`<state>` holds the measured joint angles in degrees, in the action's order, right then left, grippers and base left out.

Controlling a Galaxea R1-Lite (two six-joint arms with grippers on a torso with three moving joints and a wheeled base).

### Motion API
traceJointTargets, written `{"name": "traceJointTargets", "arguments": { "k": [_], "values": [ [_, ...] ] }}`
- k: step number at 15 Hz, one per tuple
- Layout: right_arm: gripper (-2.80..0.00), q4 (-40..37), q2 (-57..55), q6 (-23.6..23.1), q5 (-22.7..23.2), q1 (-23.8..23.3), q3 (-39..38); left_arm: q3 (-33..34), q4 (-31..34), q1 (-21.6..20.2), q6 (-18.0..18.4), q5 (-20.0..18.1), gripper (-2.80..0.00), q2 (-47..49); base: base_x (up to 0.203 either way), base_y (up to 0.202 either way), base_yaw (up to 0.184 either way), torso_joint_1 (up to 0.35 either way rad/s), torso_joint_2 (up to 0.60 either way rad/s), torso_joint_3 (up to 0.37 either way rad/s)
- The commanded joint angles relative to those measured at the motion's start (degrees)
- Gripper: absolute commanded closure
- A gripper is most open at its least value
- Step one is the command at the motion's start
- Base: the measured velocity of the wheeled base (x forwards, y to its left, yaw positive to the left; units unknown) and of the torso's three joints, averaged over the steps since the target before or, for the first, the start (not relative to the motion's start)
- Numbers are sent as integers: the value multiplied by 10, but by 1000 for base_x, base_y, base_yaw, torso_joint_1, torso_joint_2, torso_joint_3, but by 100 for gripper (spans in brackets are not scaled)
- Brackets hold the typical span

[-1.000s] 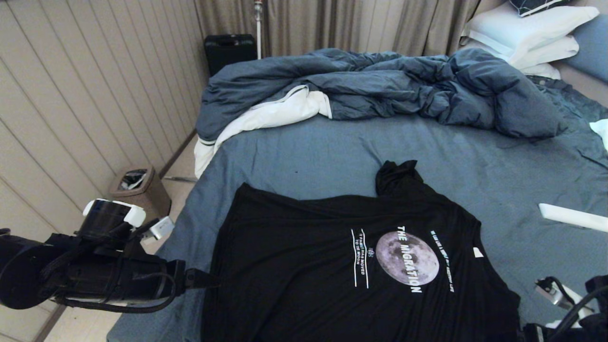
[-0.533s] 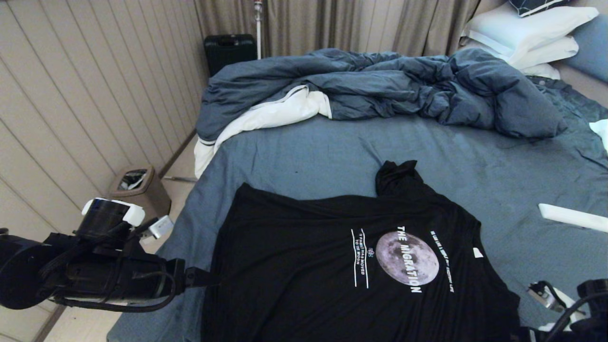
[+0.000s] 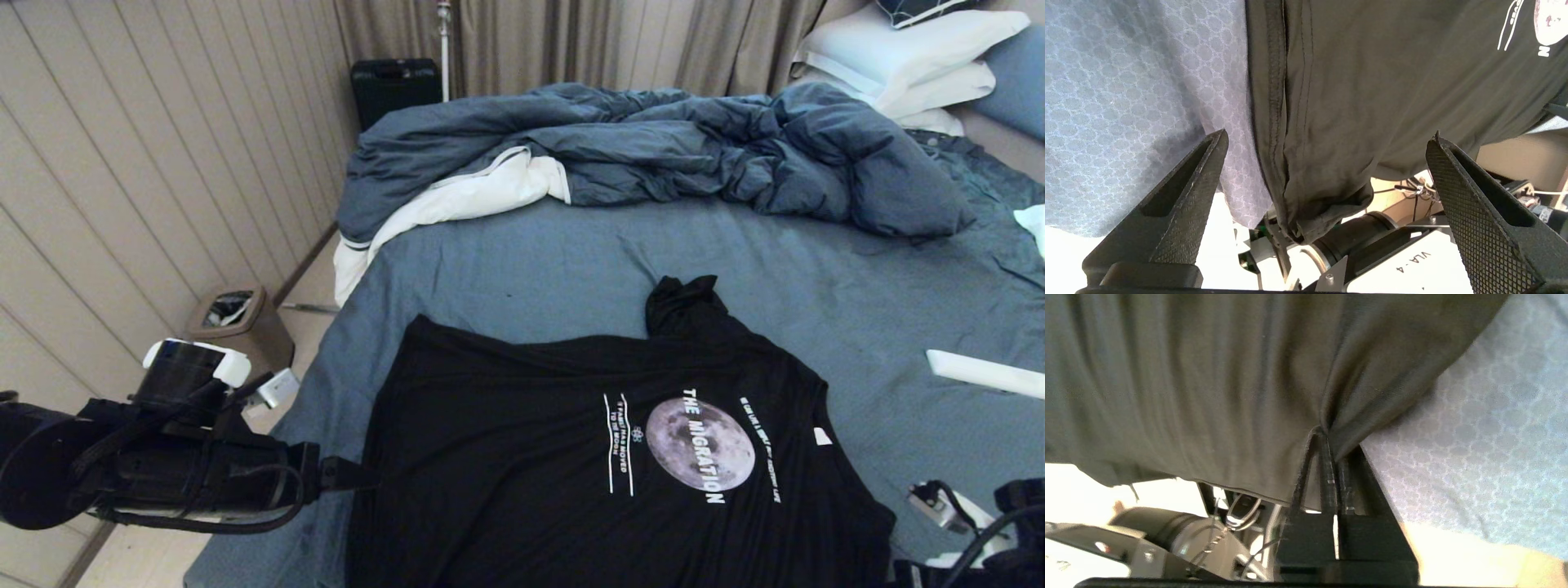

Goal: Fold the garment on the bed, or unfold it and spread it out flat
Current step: Fold the black T-shirt

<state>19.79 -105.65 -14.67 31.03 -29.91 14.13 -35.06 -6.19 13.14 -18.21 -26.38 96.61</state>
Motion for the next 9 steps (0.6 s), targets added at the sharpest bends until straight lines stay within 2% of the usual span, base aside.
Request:
{"name": "traceJointTargets", "arguments": {
  "k": [1, 6, 9],
  "values": [
    [0, 2, 10, -1, 3, -1, 0, 1, 0, 0, -2, -2, -280, 2, 0, 0, 0, 0, 0, 0],
    [0, 2, 9, -2, 3, -2, 6, 7, 0, 9, -56, -3, -280, -5, 0, 0, 0, 0, 0, 0],
    [0, 3, 3, -2, 3, -4, 9, 23, -2, 24, -71, -3, -280, -12, 0, 0, 0, 0, 0, 0]
  ]
}}
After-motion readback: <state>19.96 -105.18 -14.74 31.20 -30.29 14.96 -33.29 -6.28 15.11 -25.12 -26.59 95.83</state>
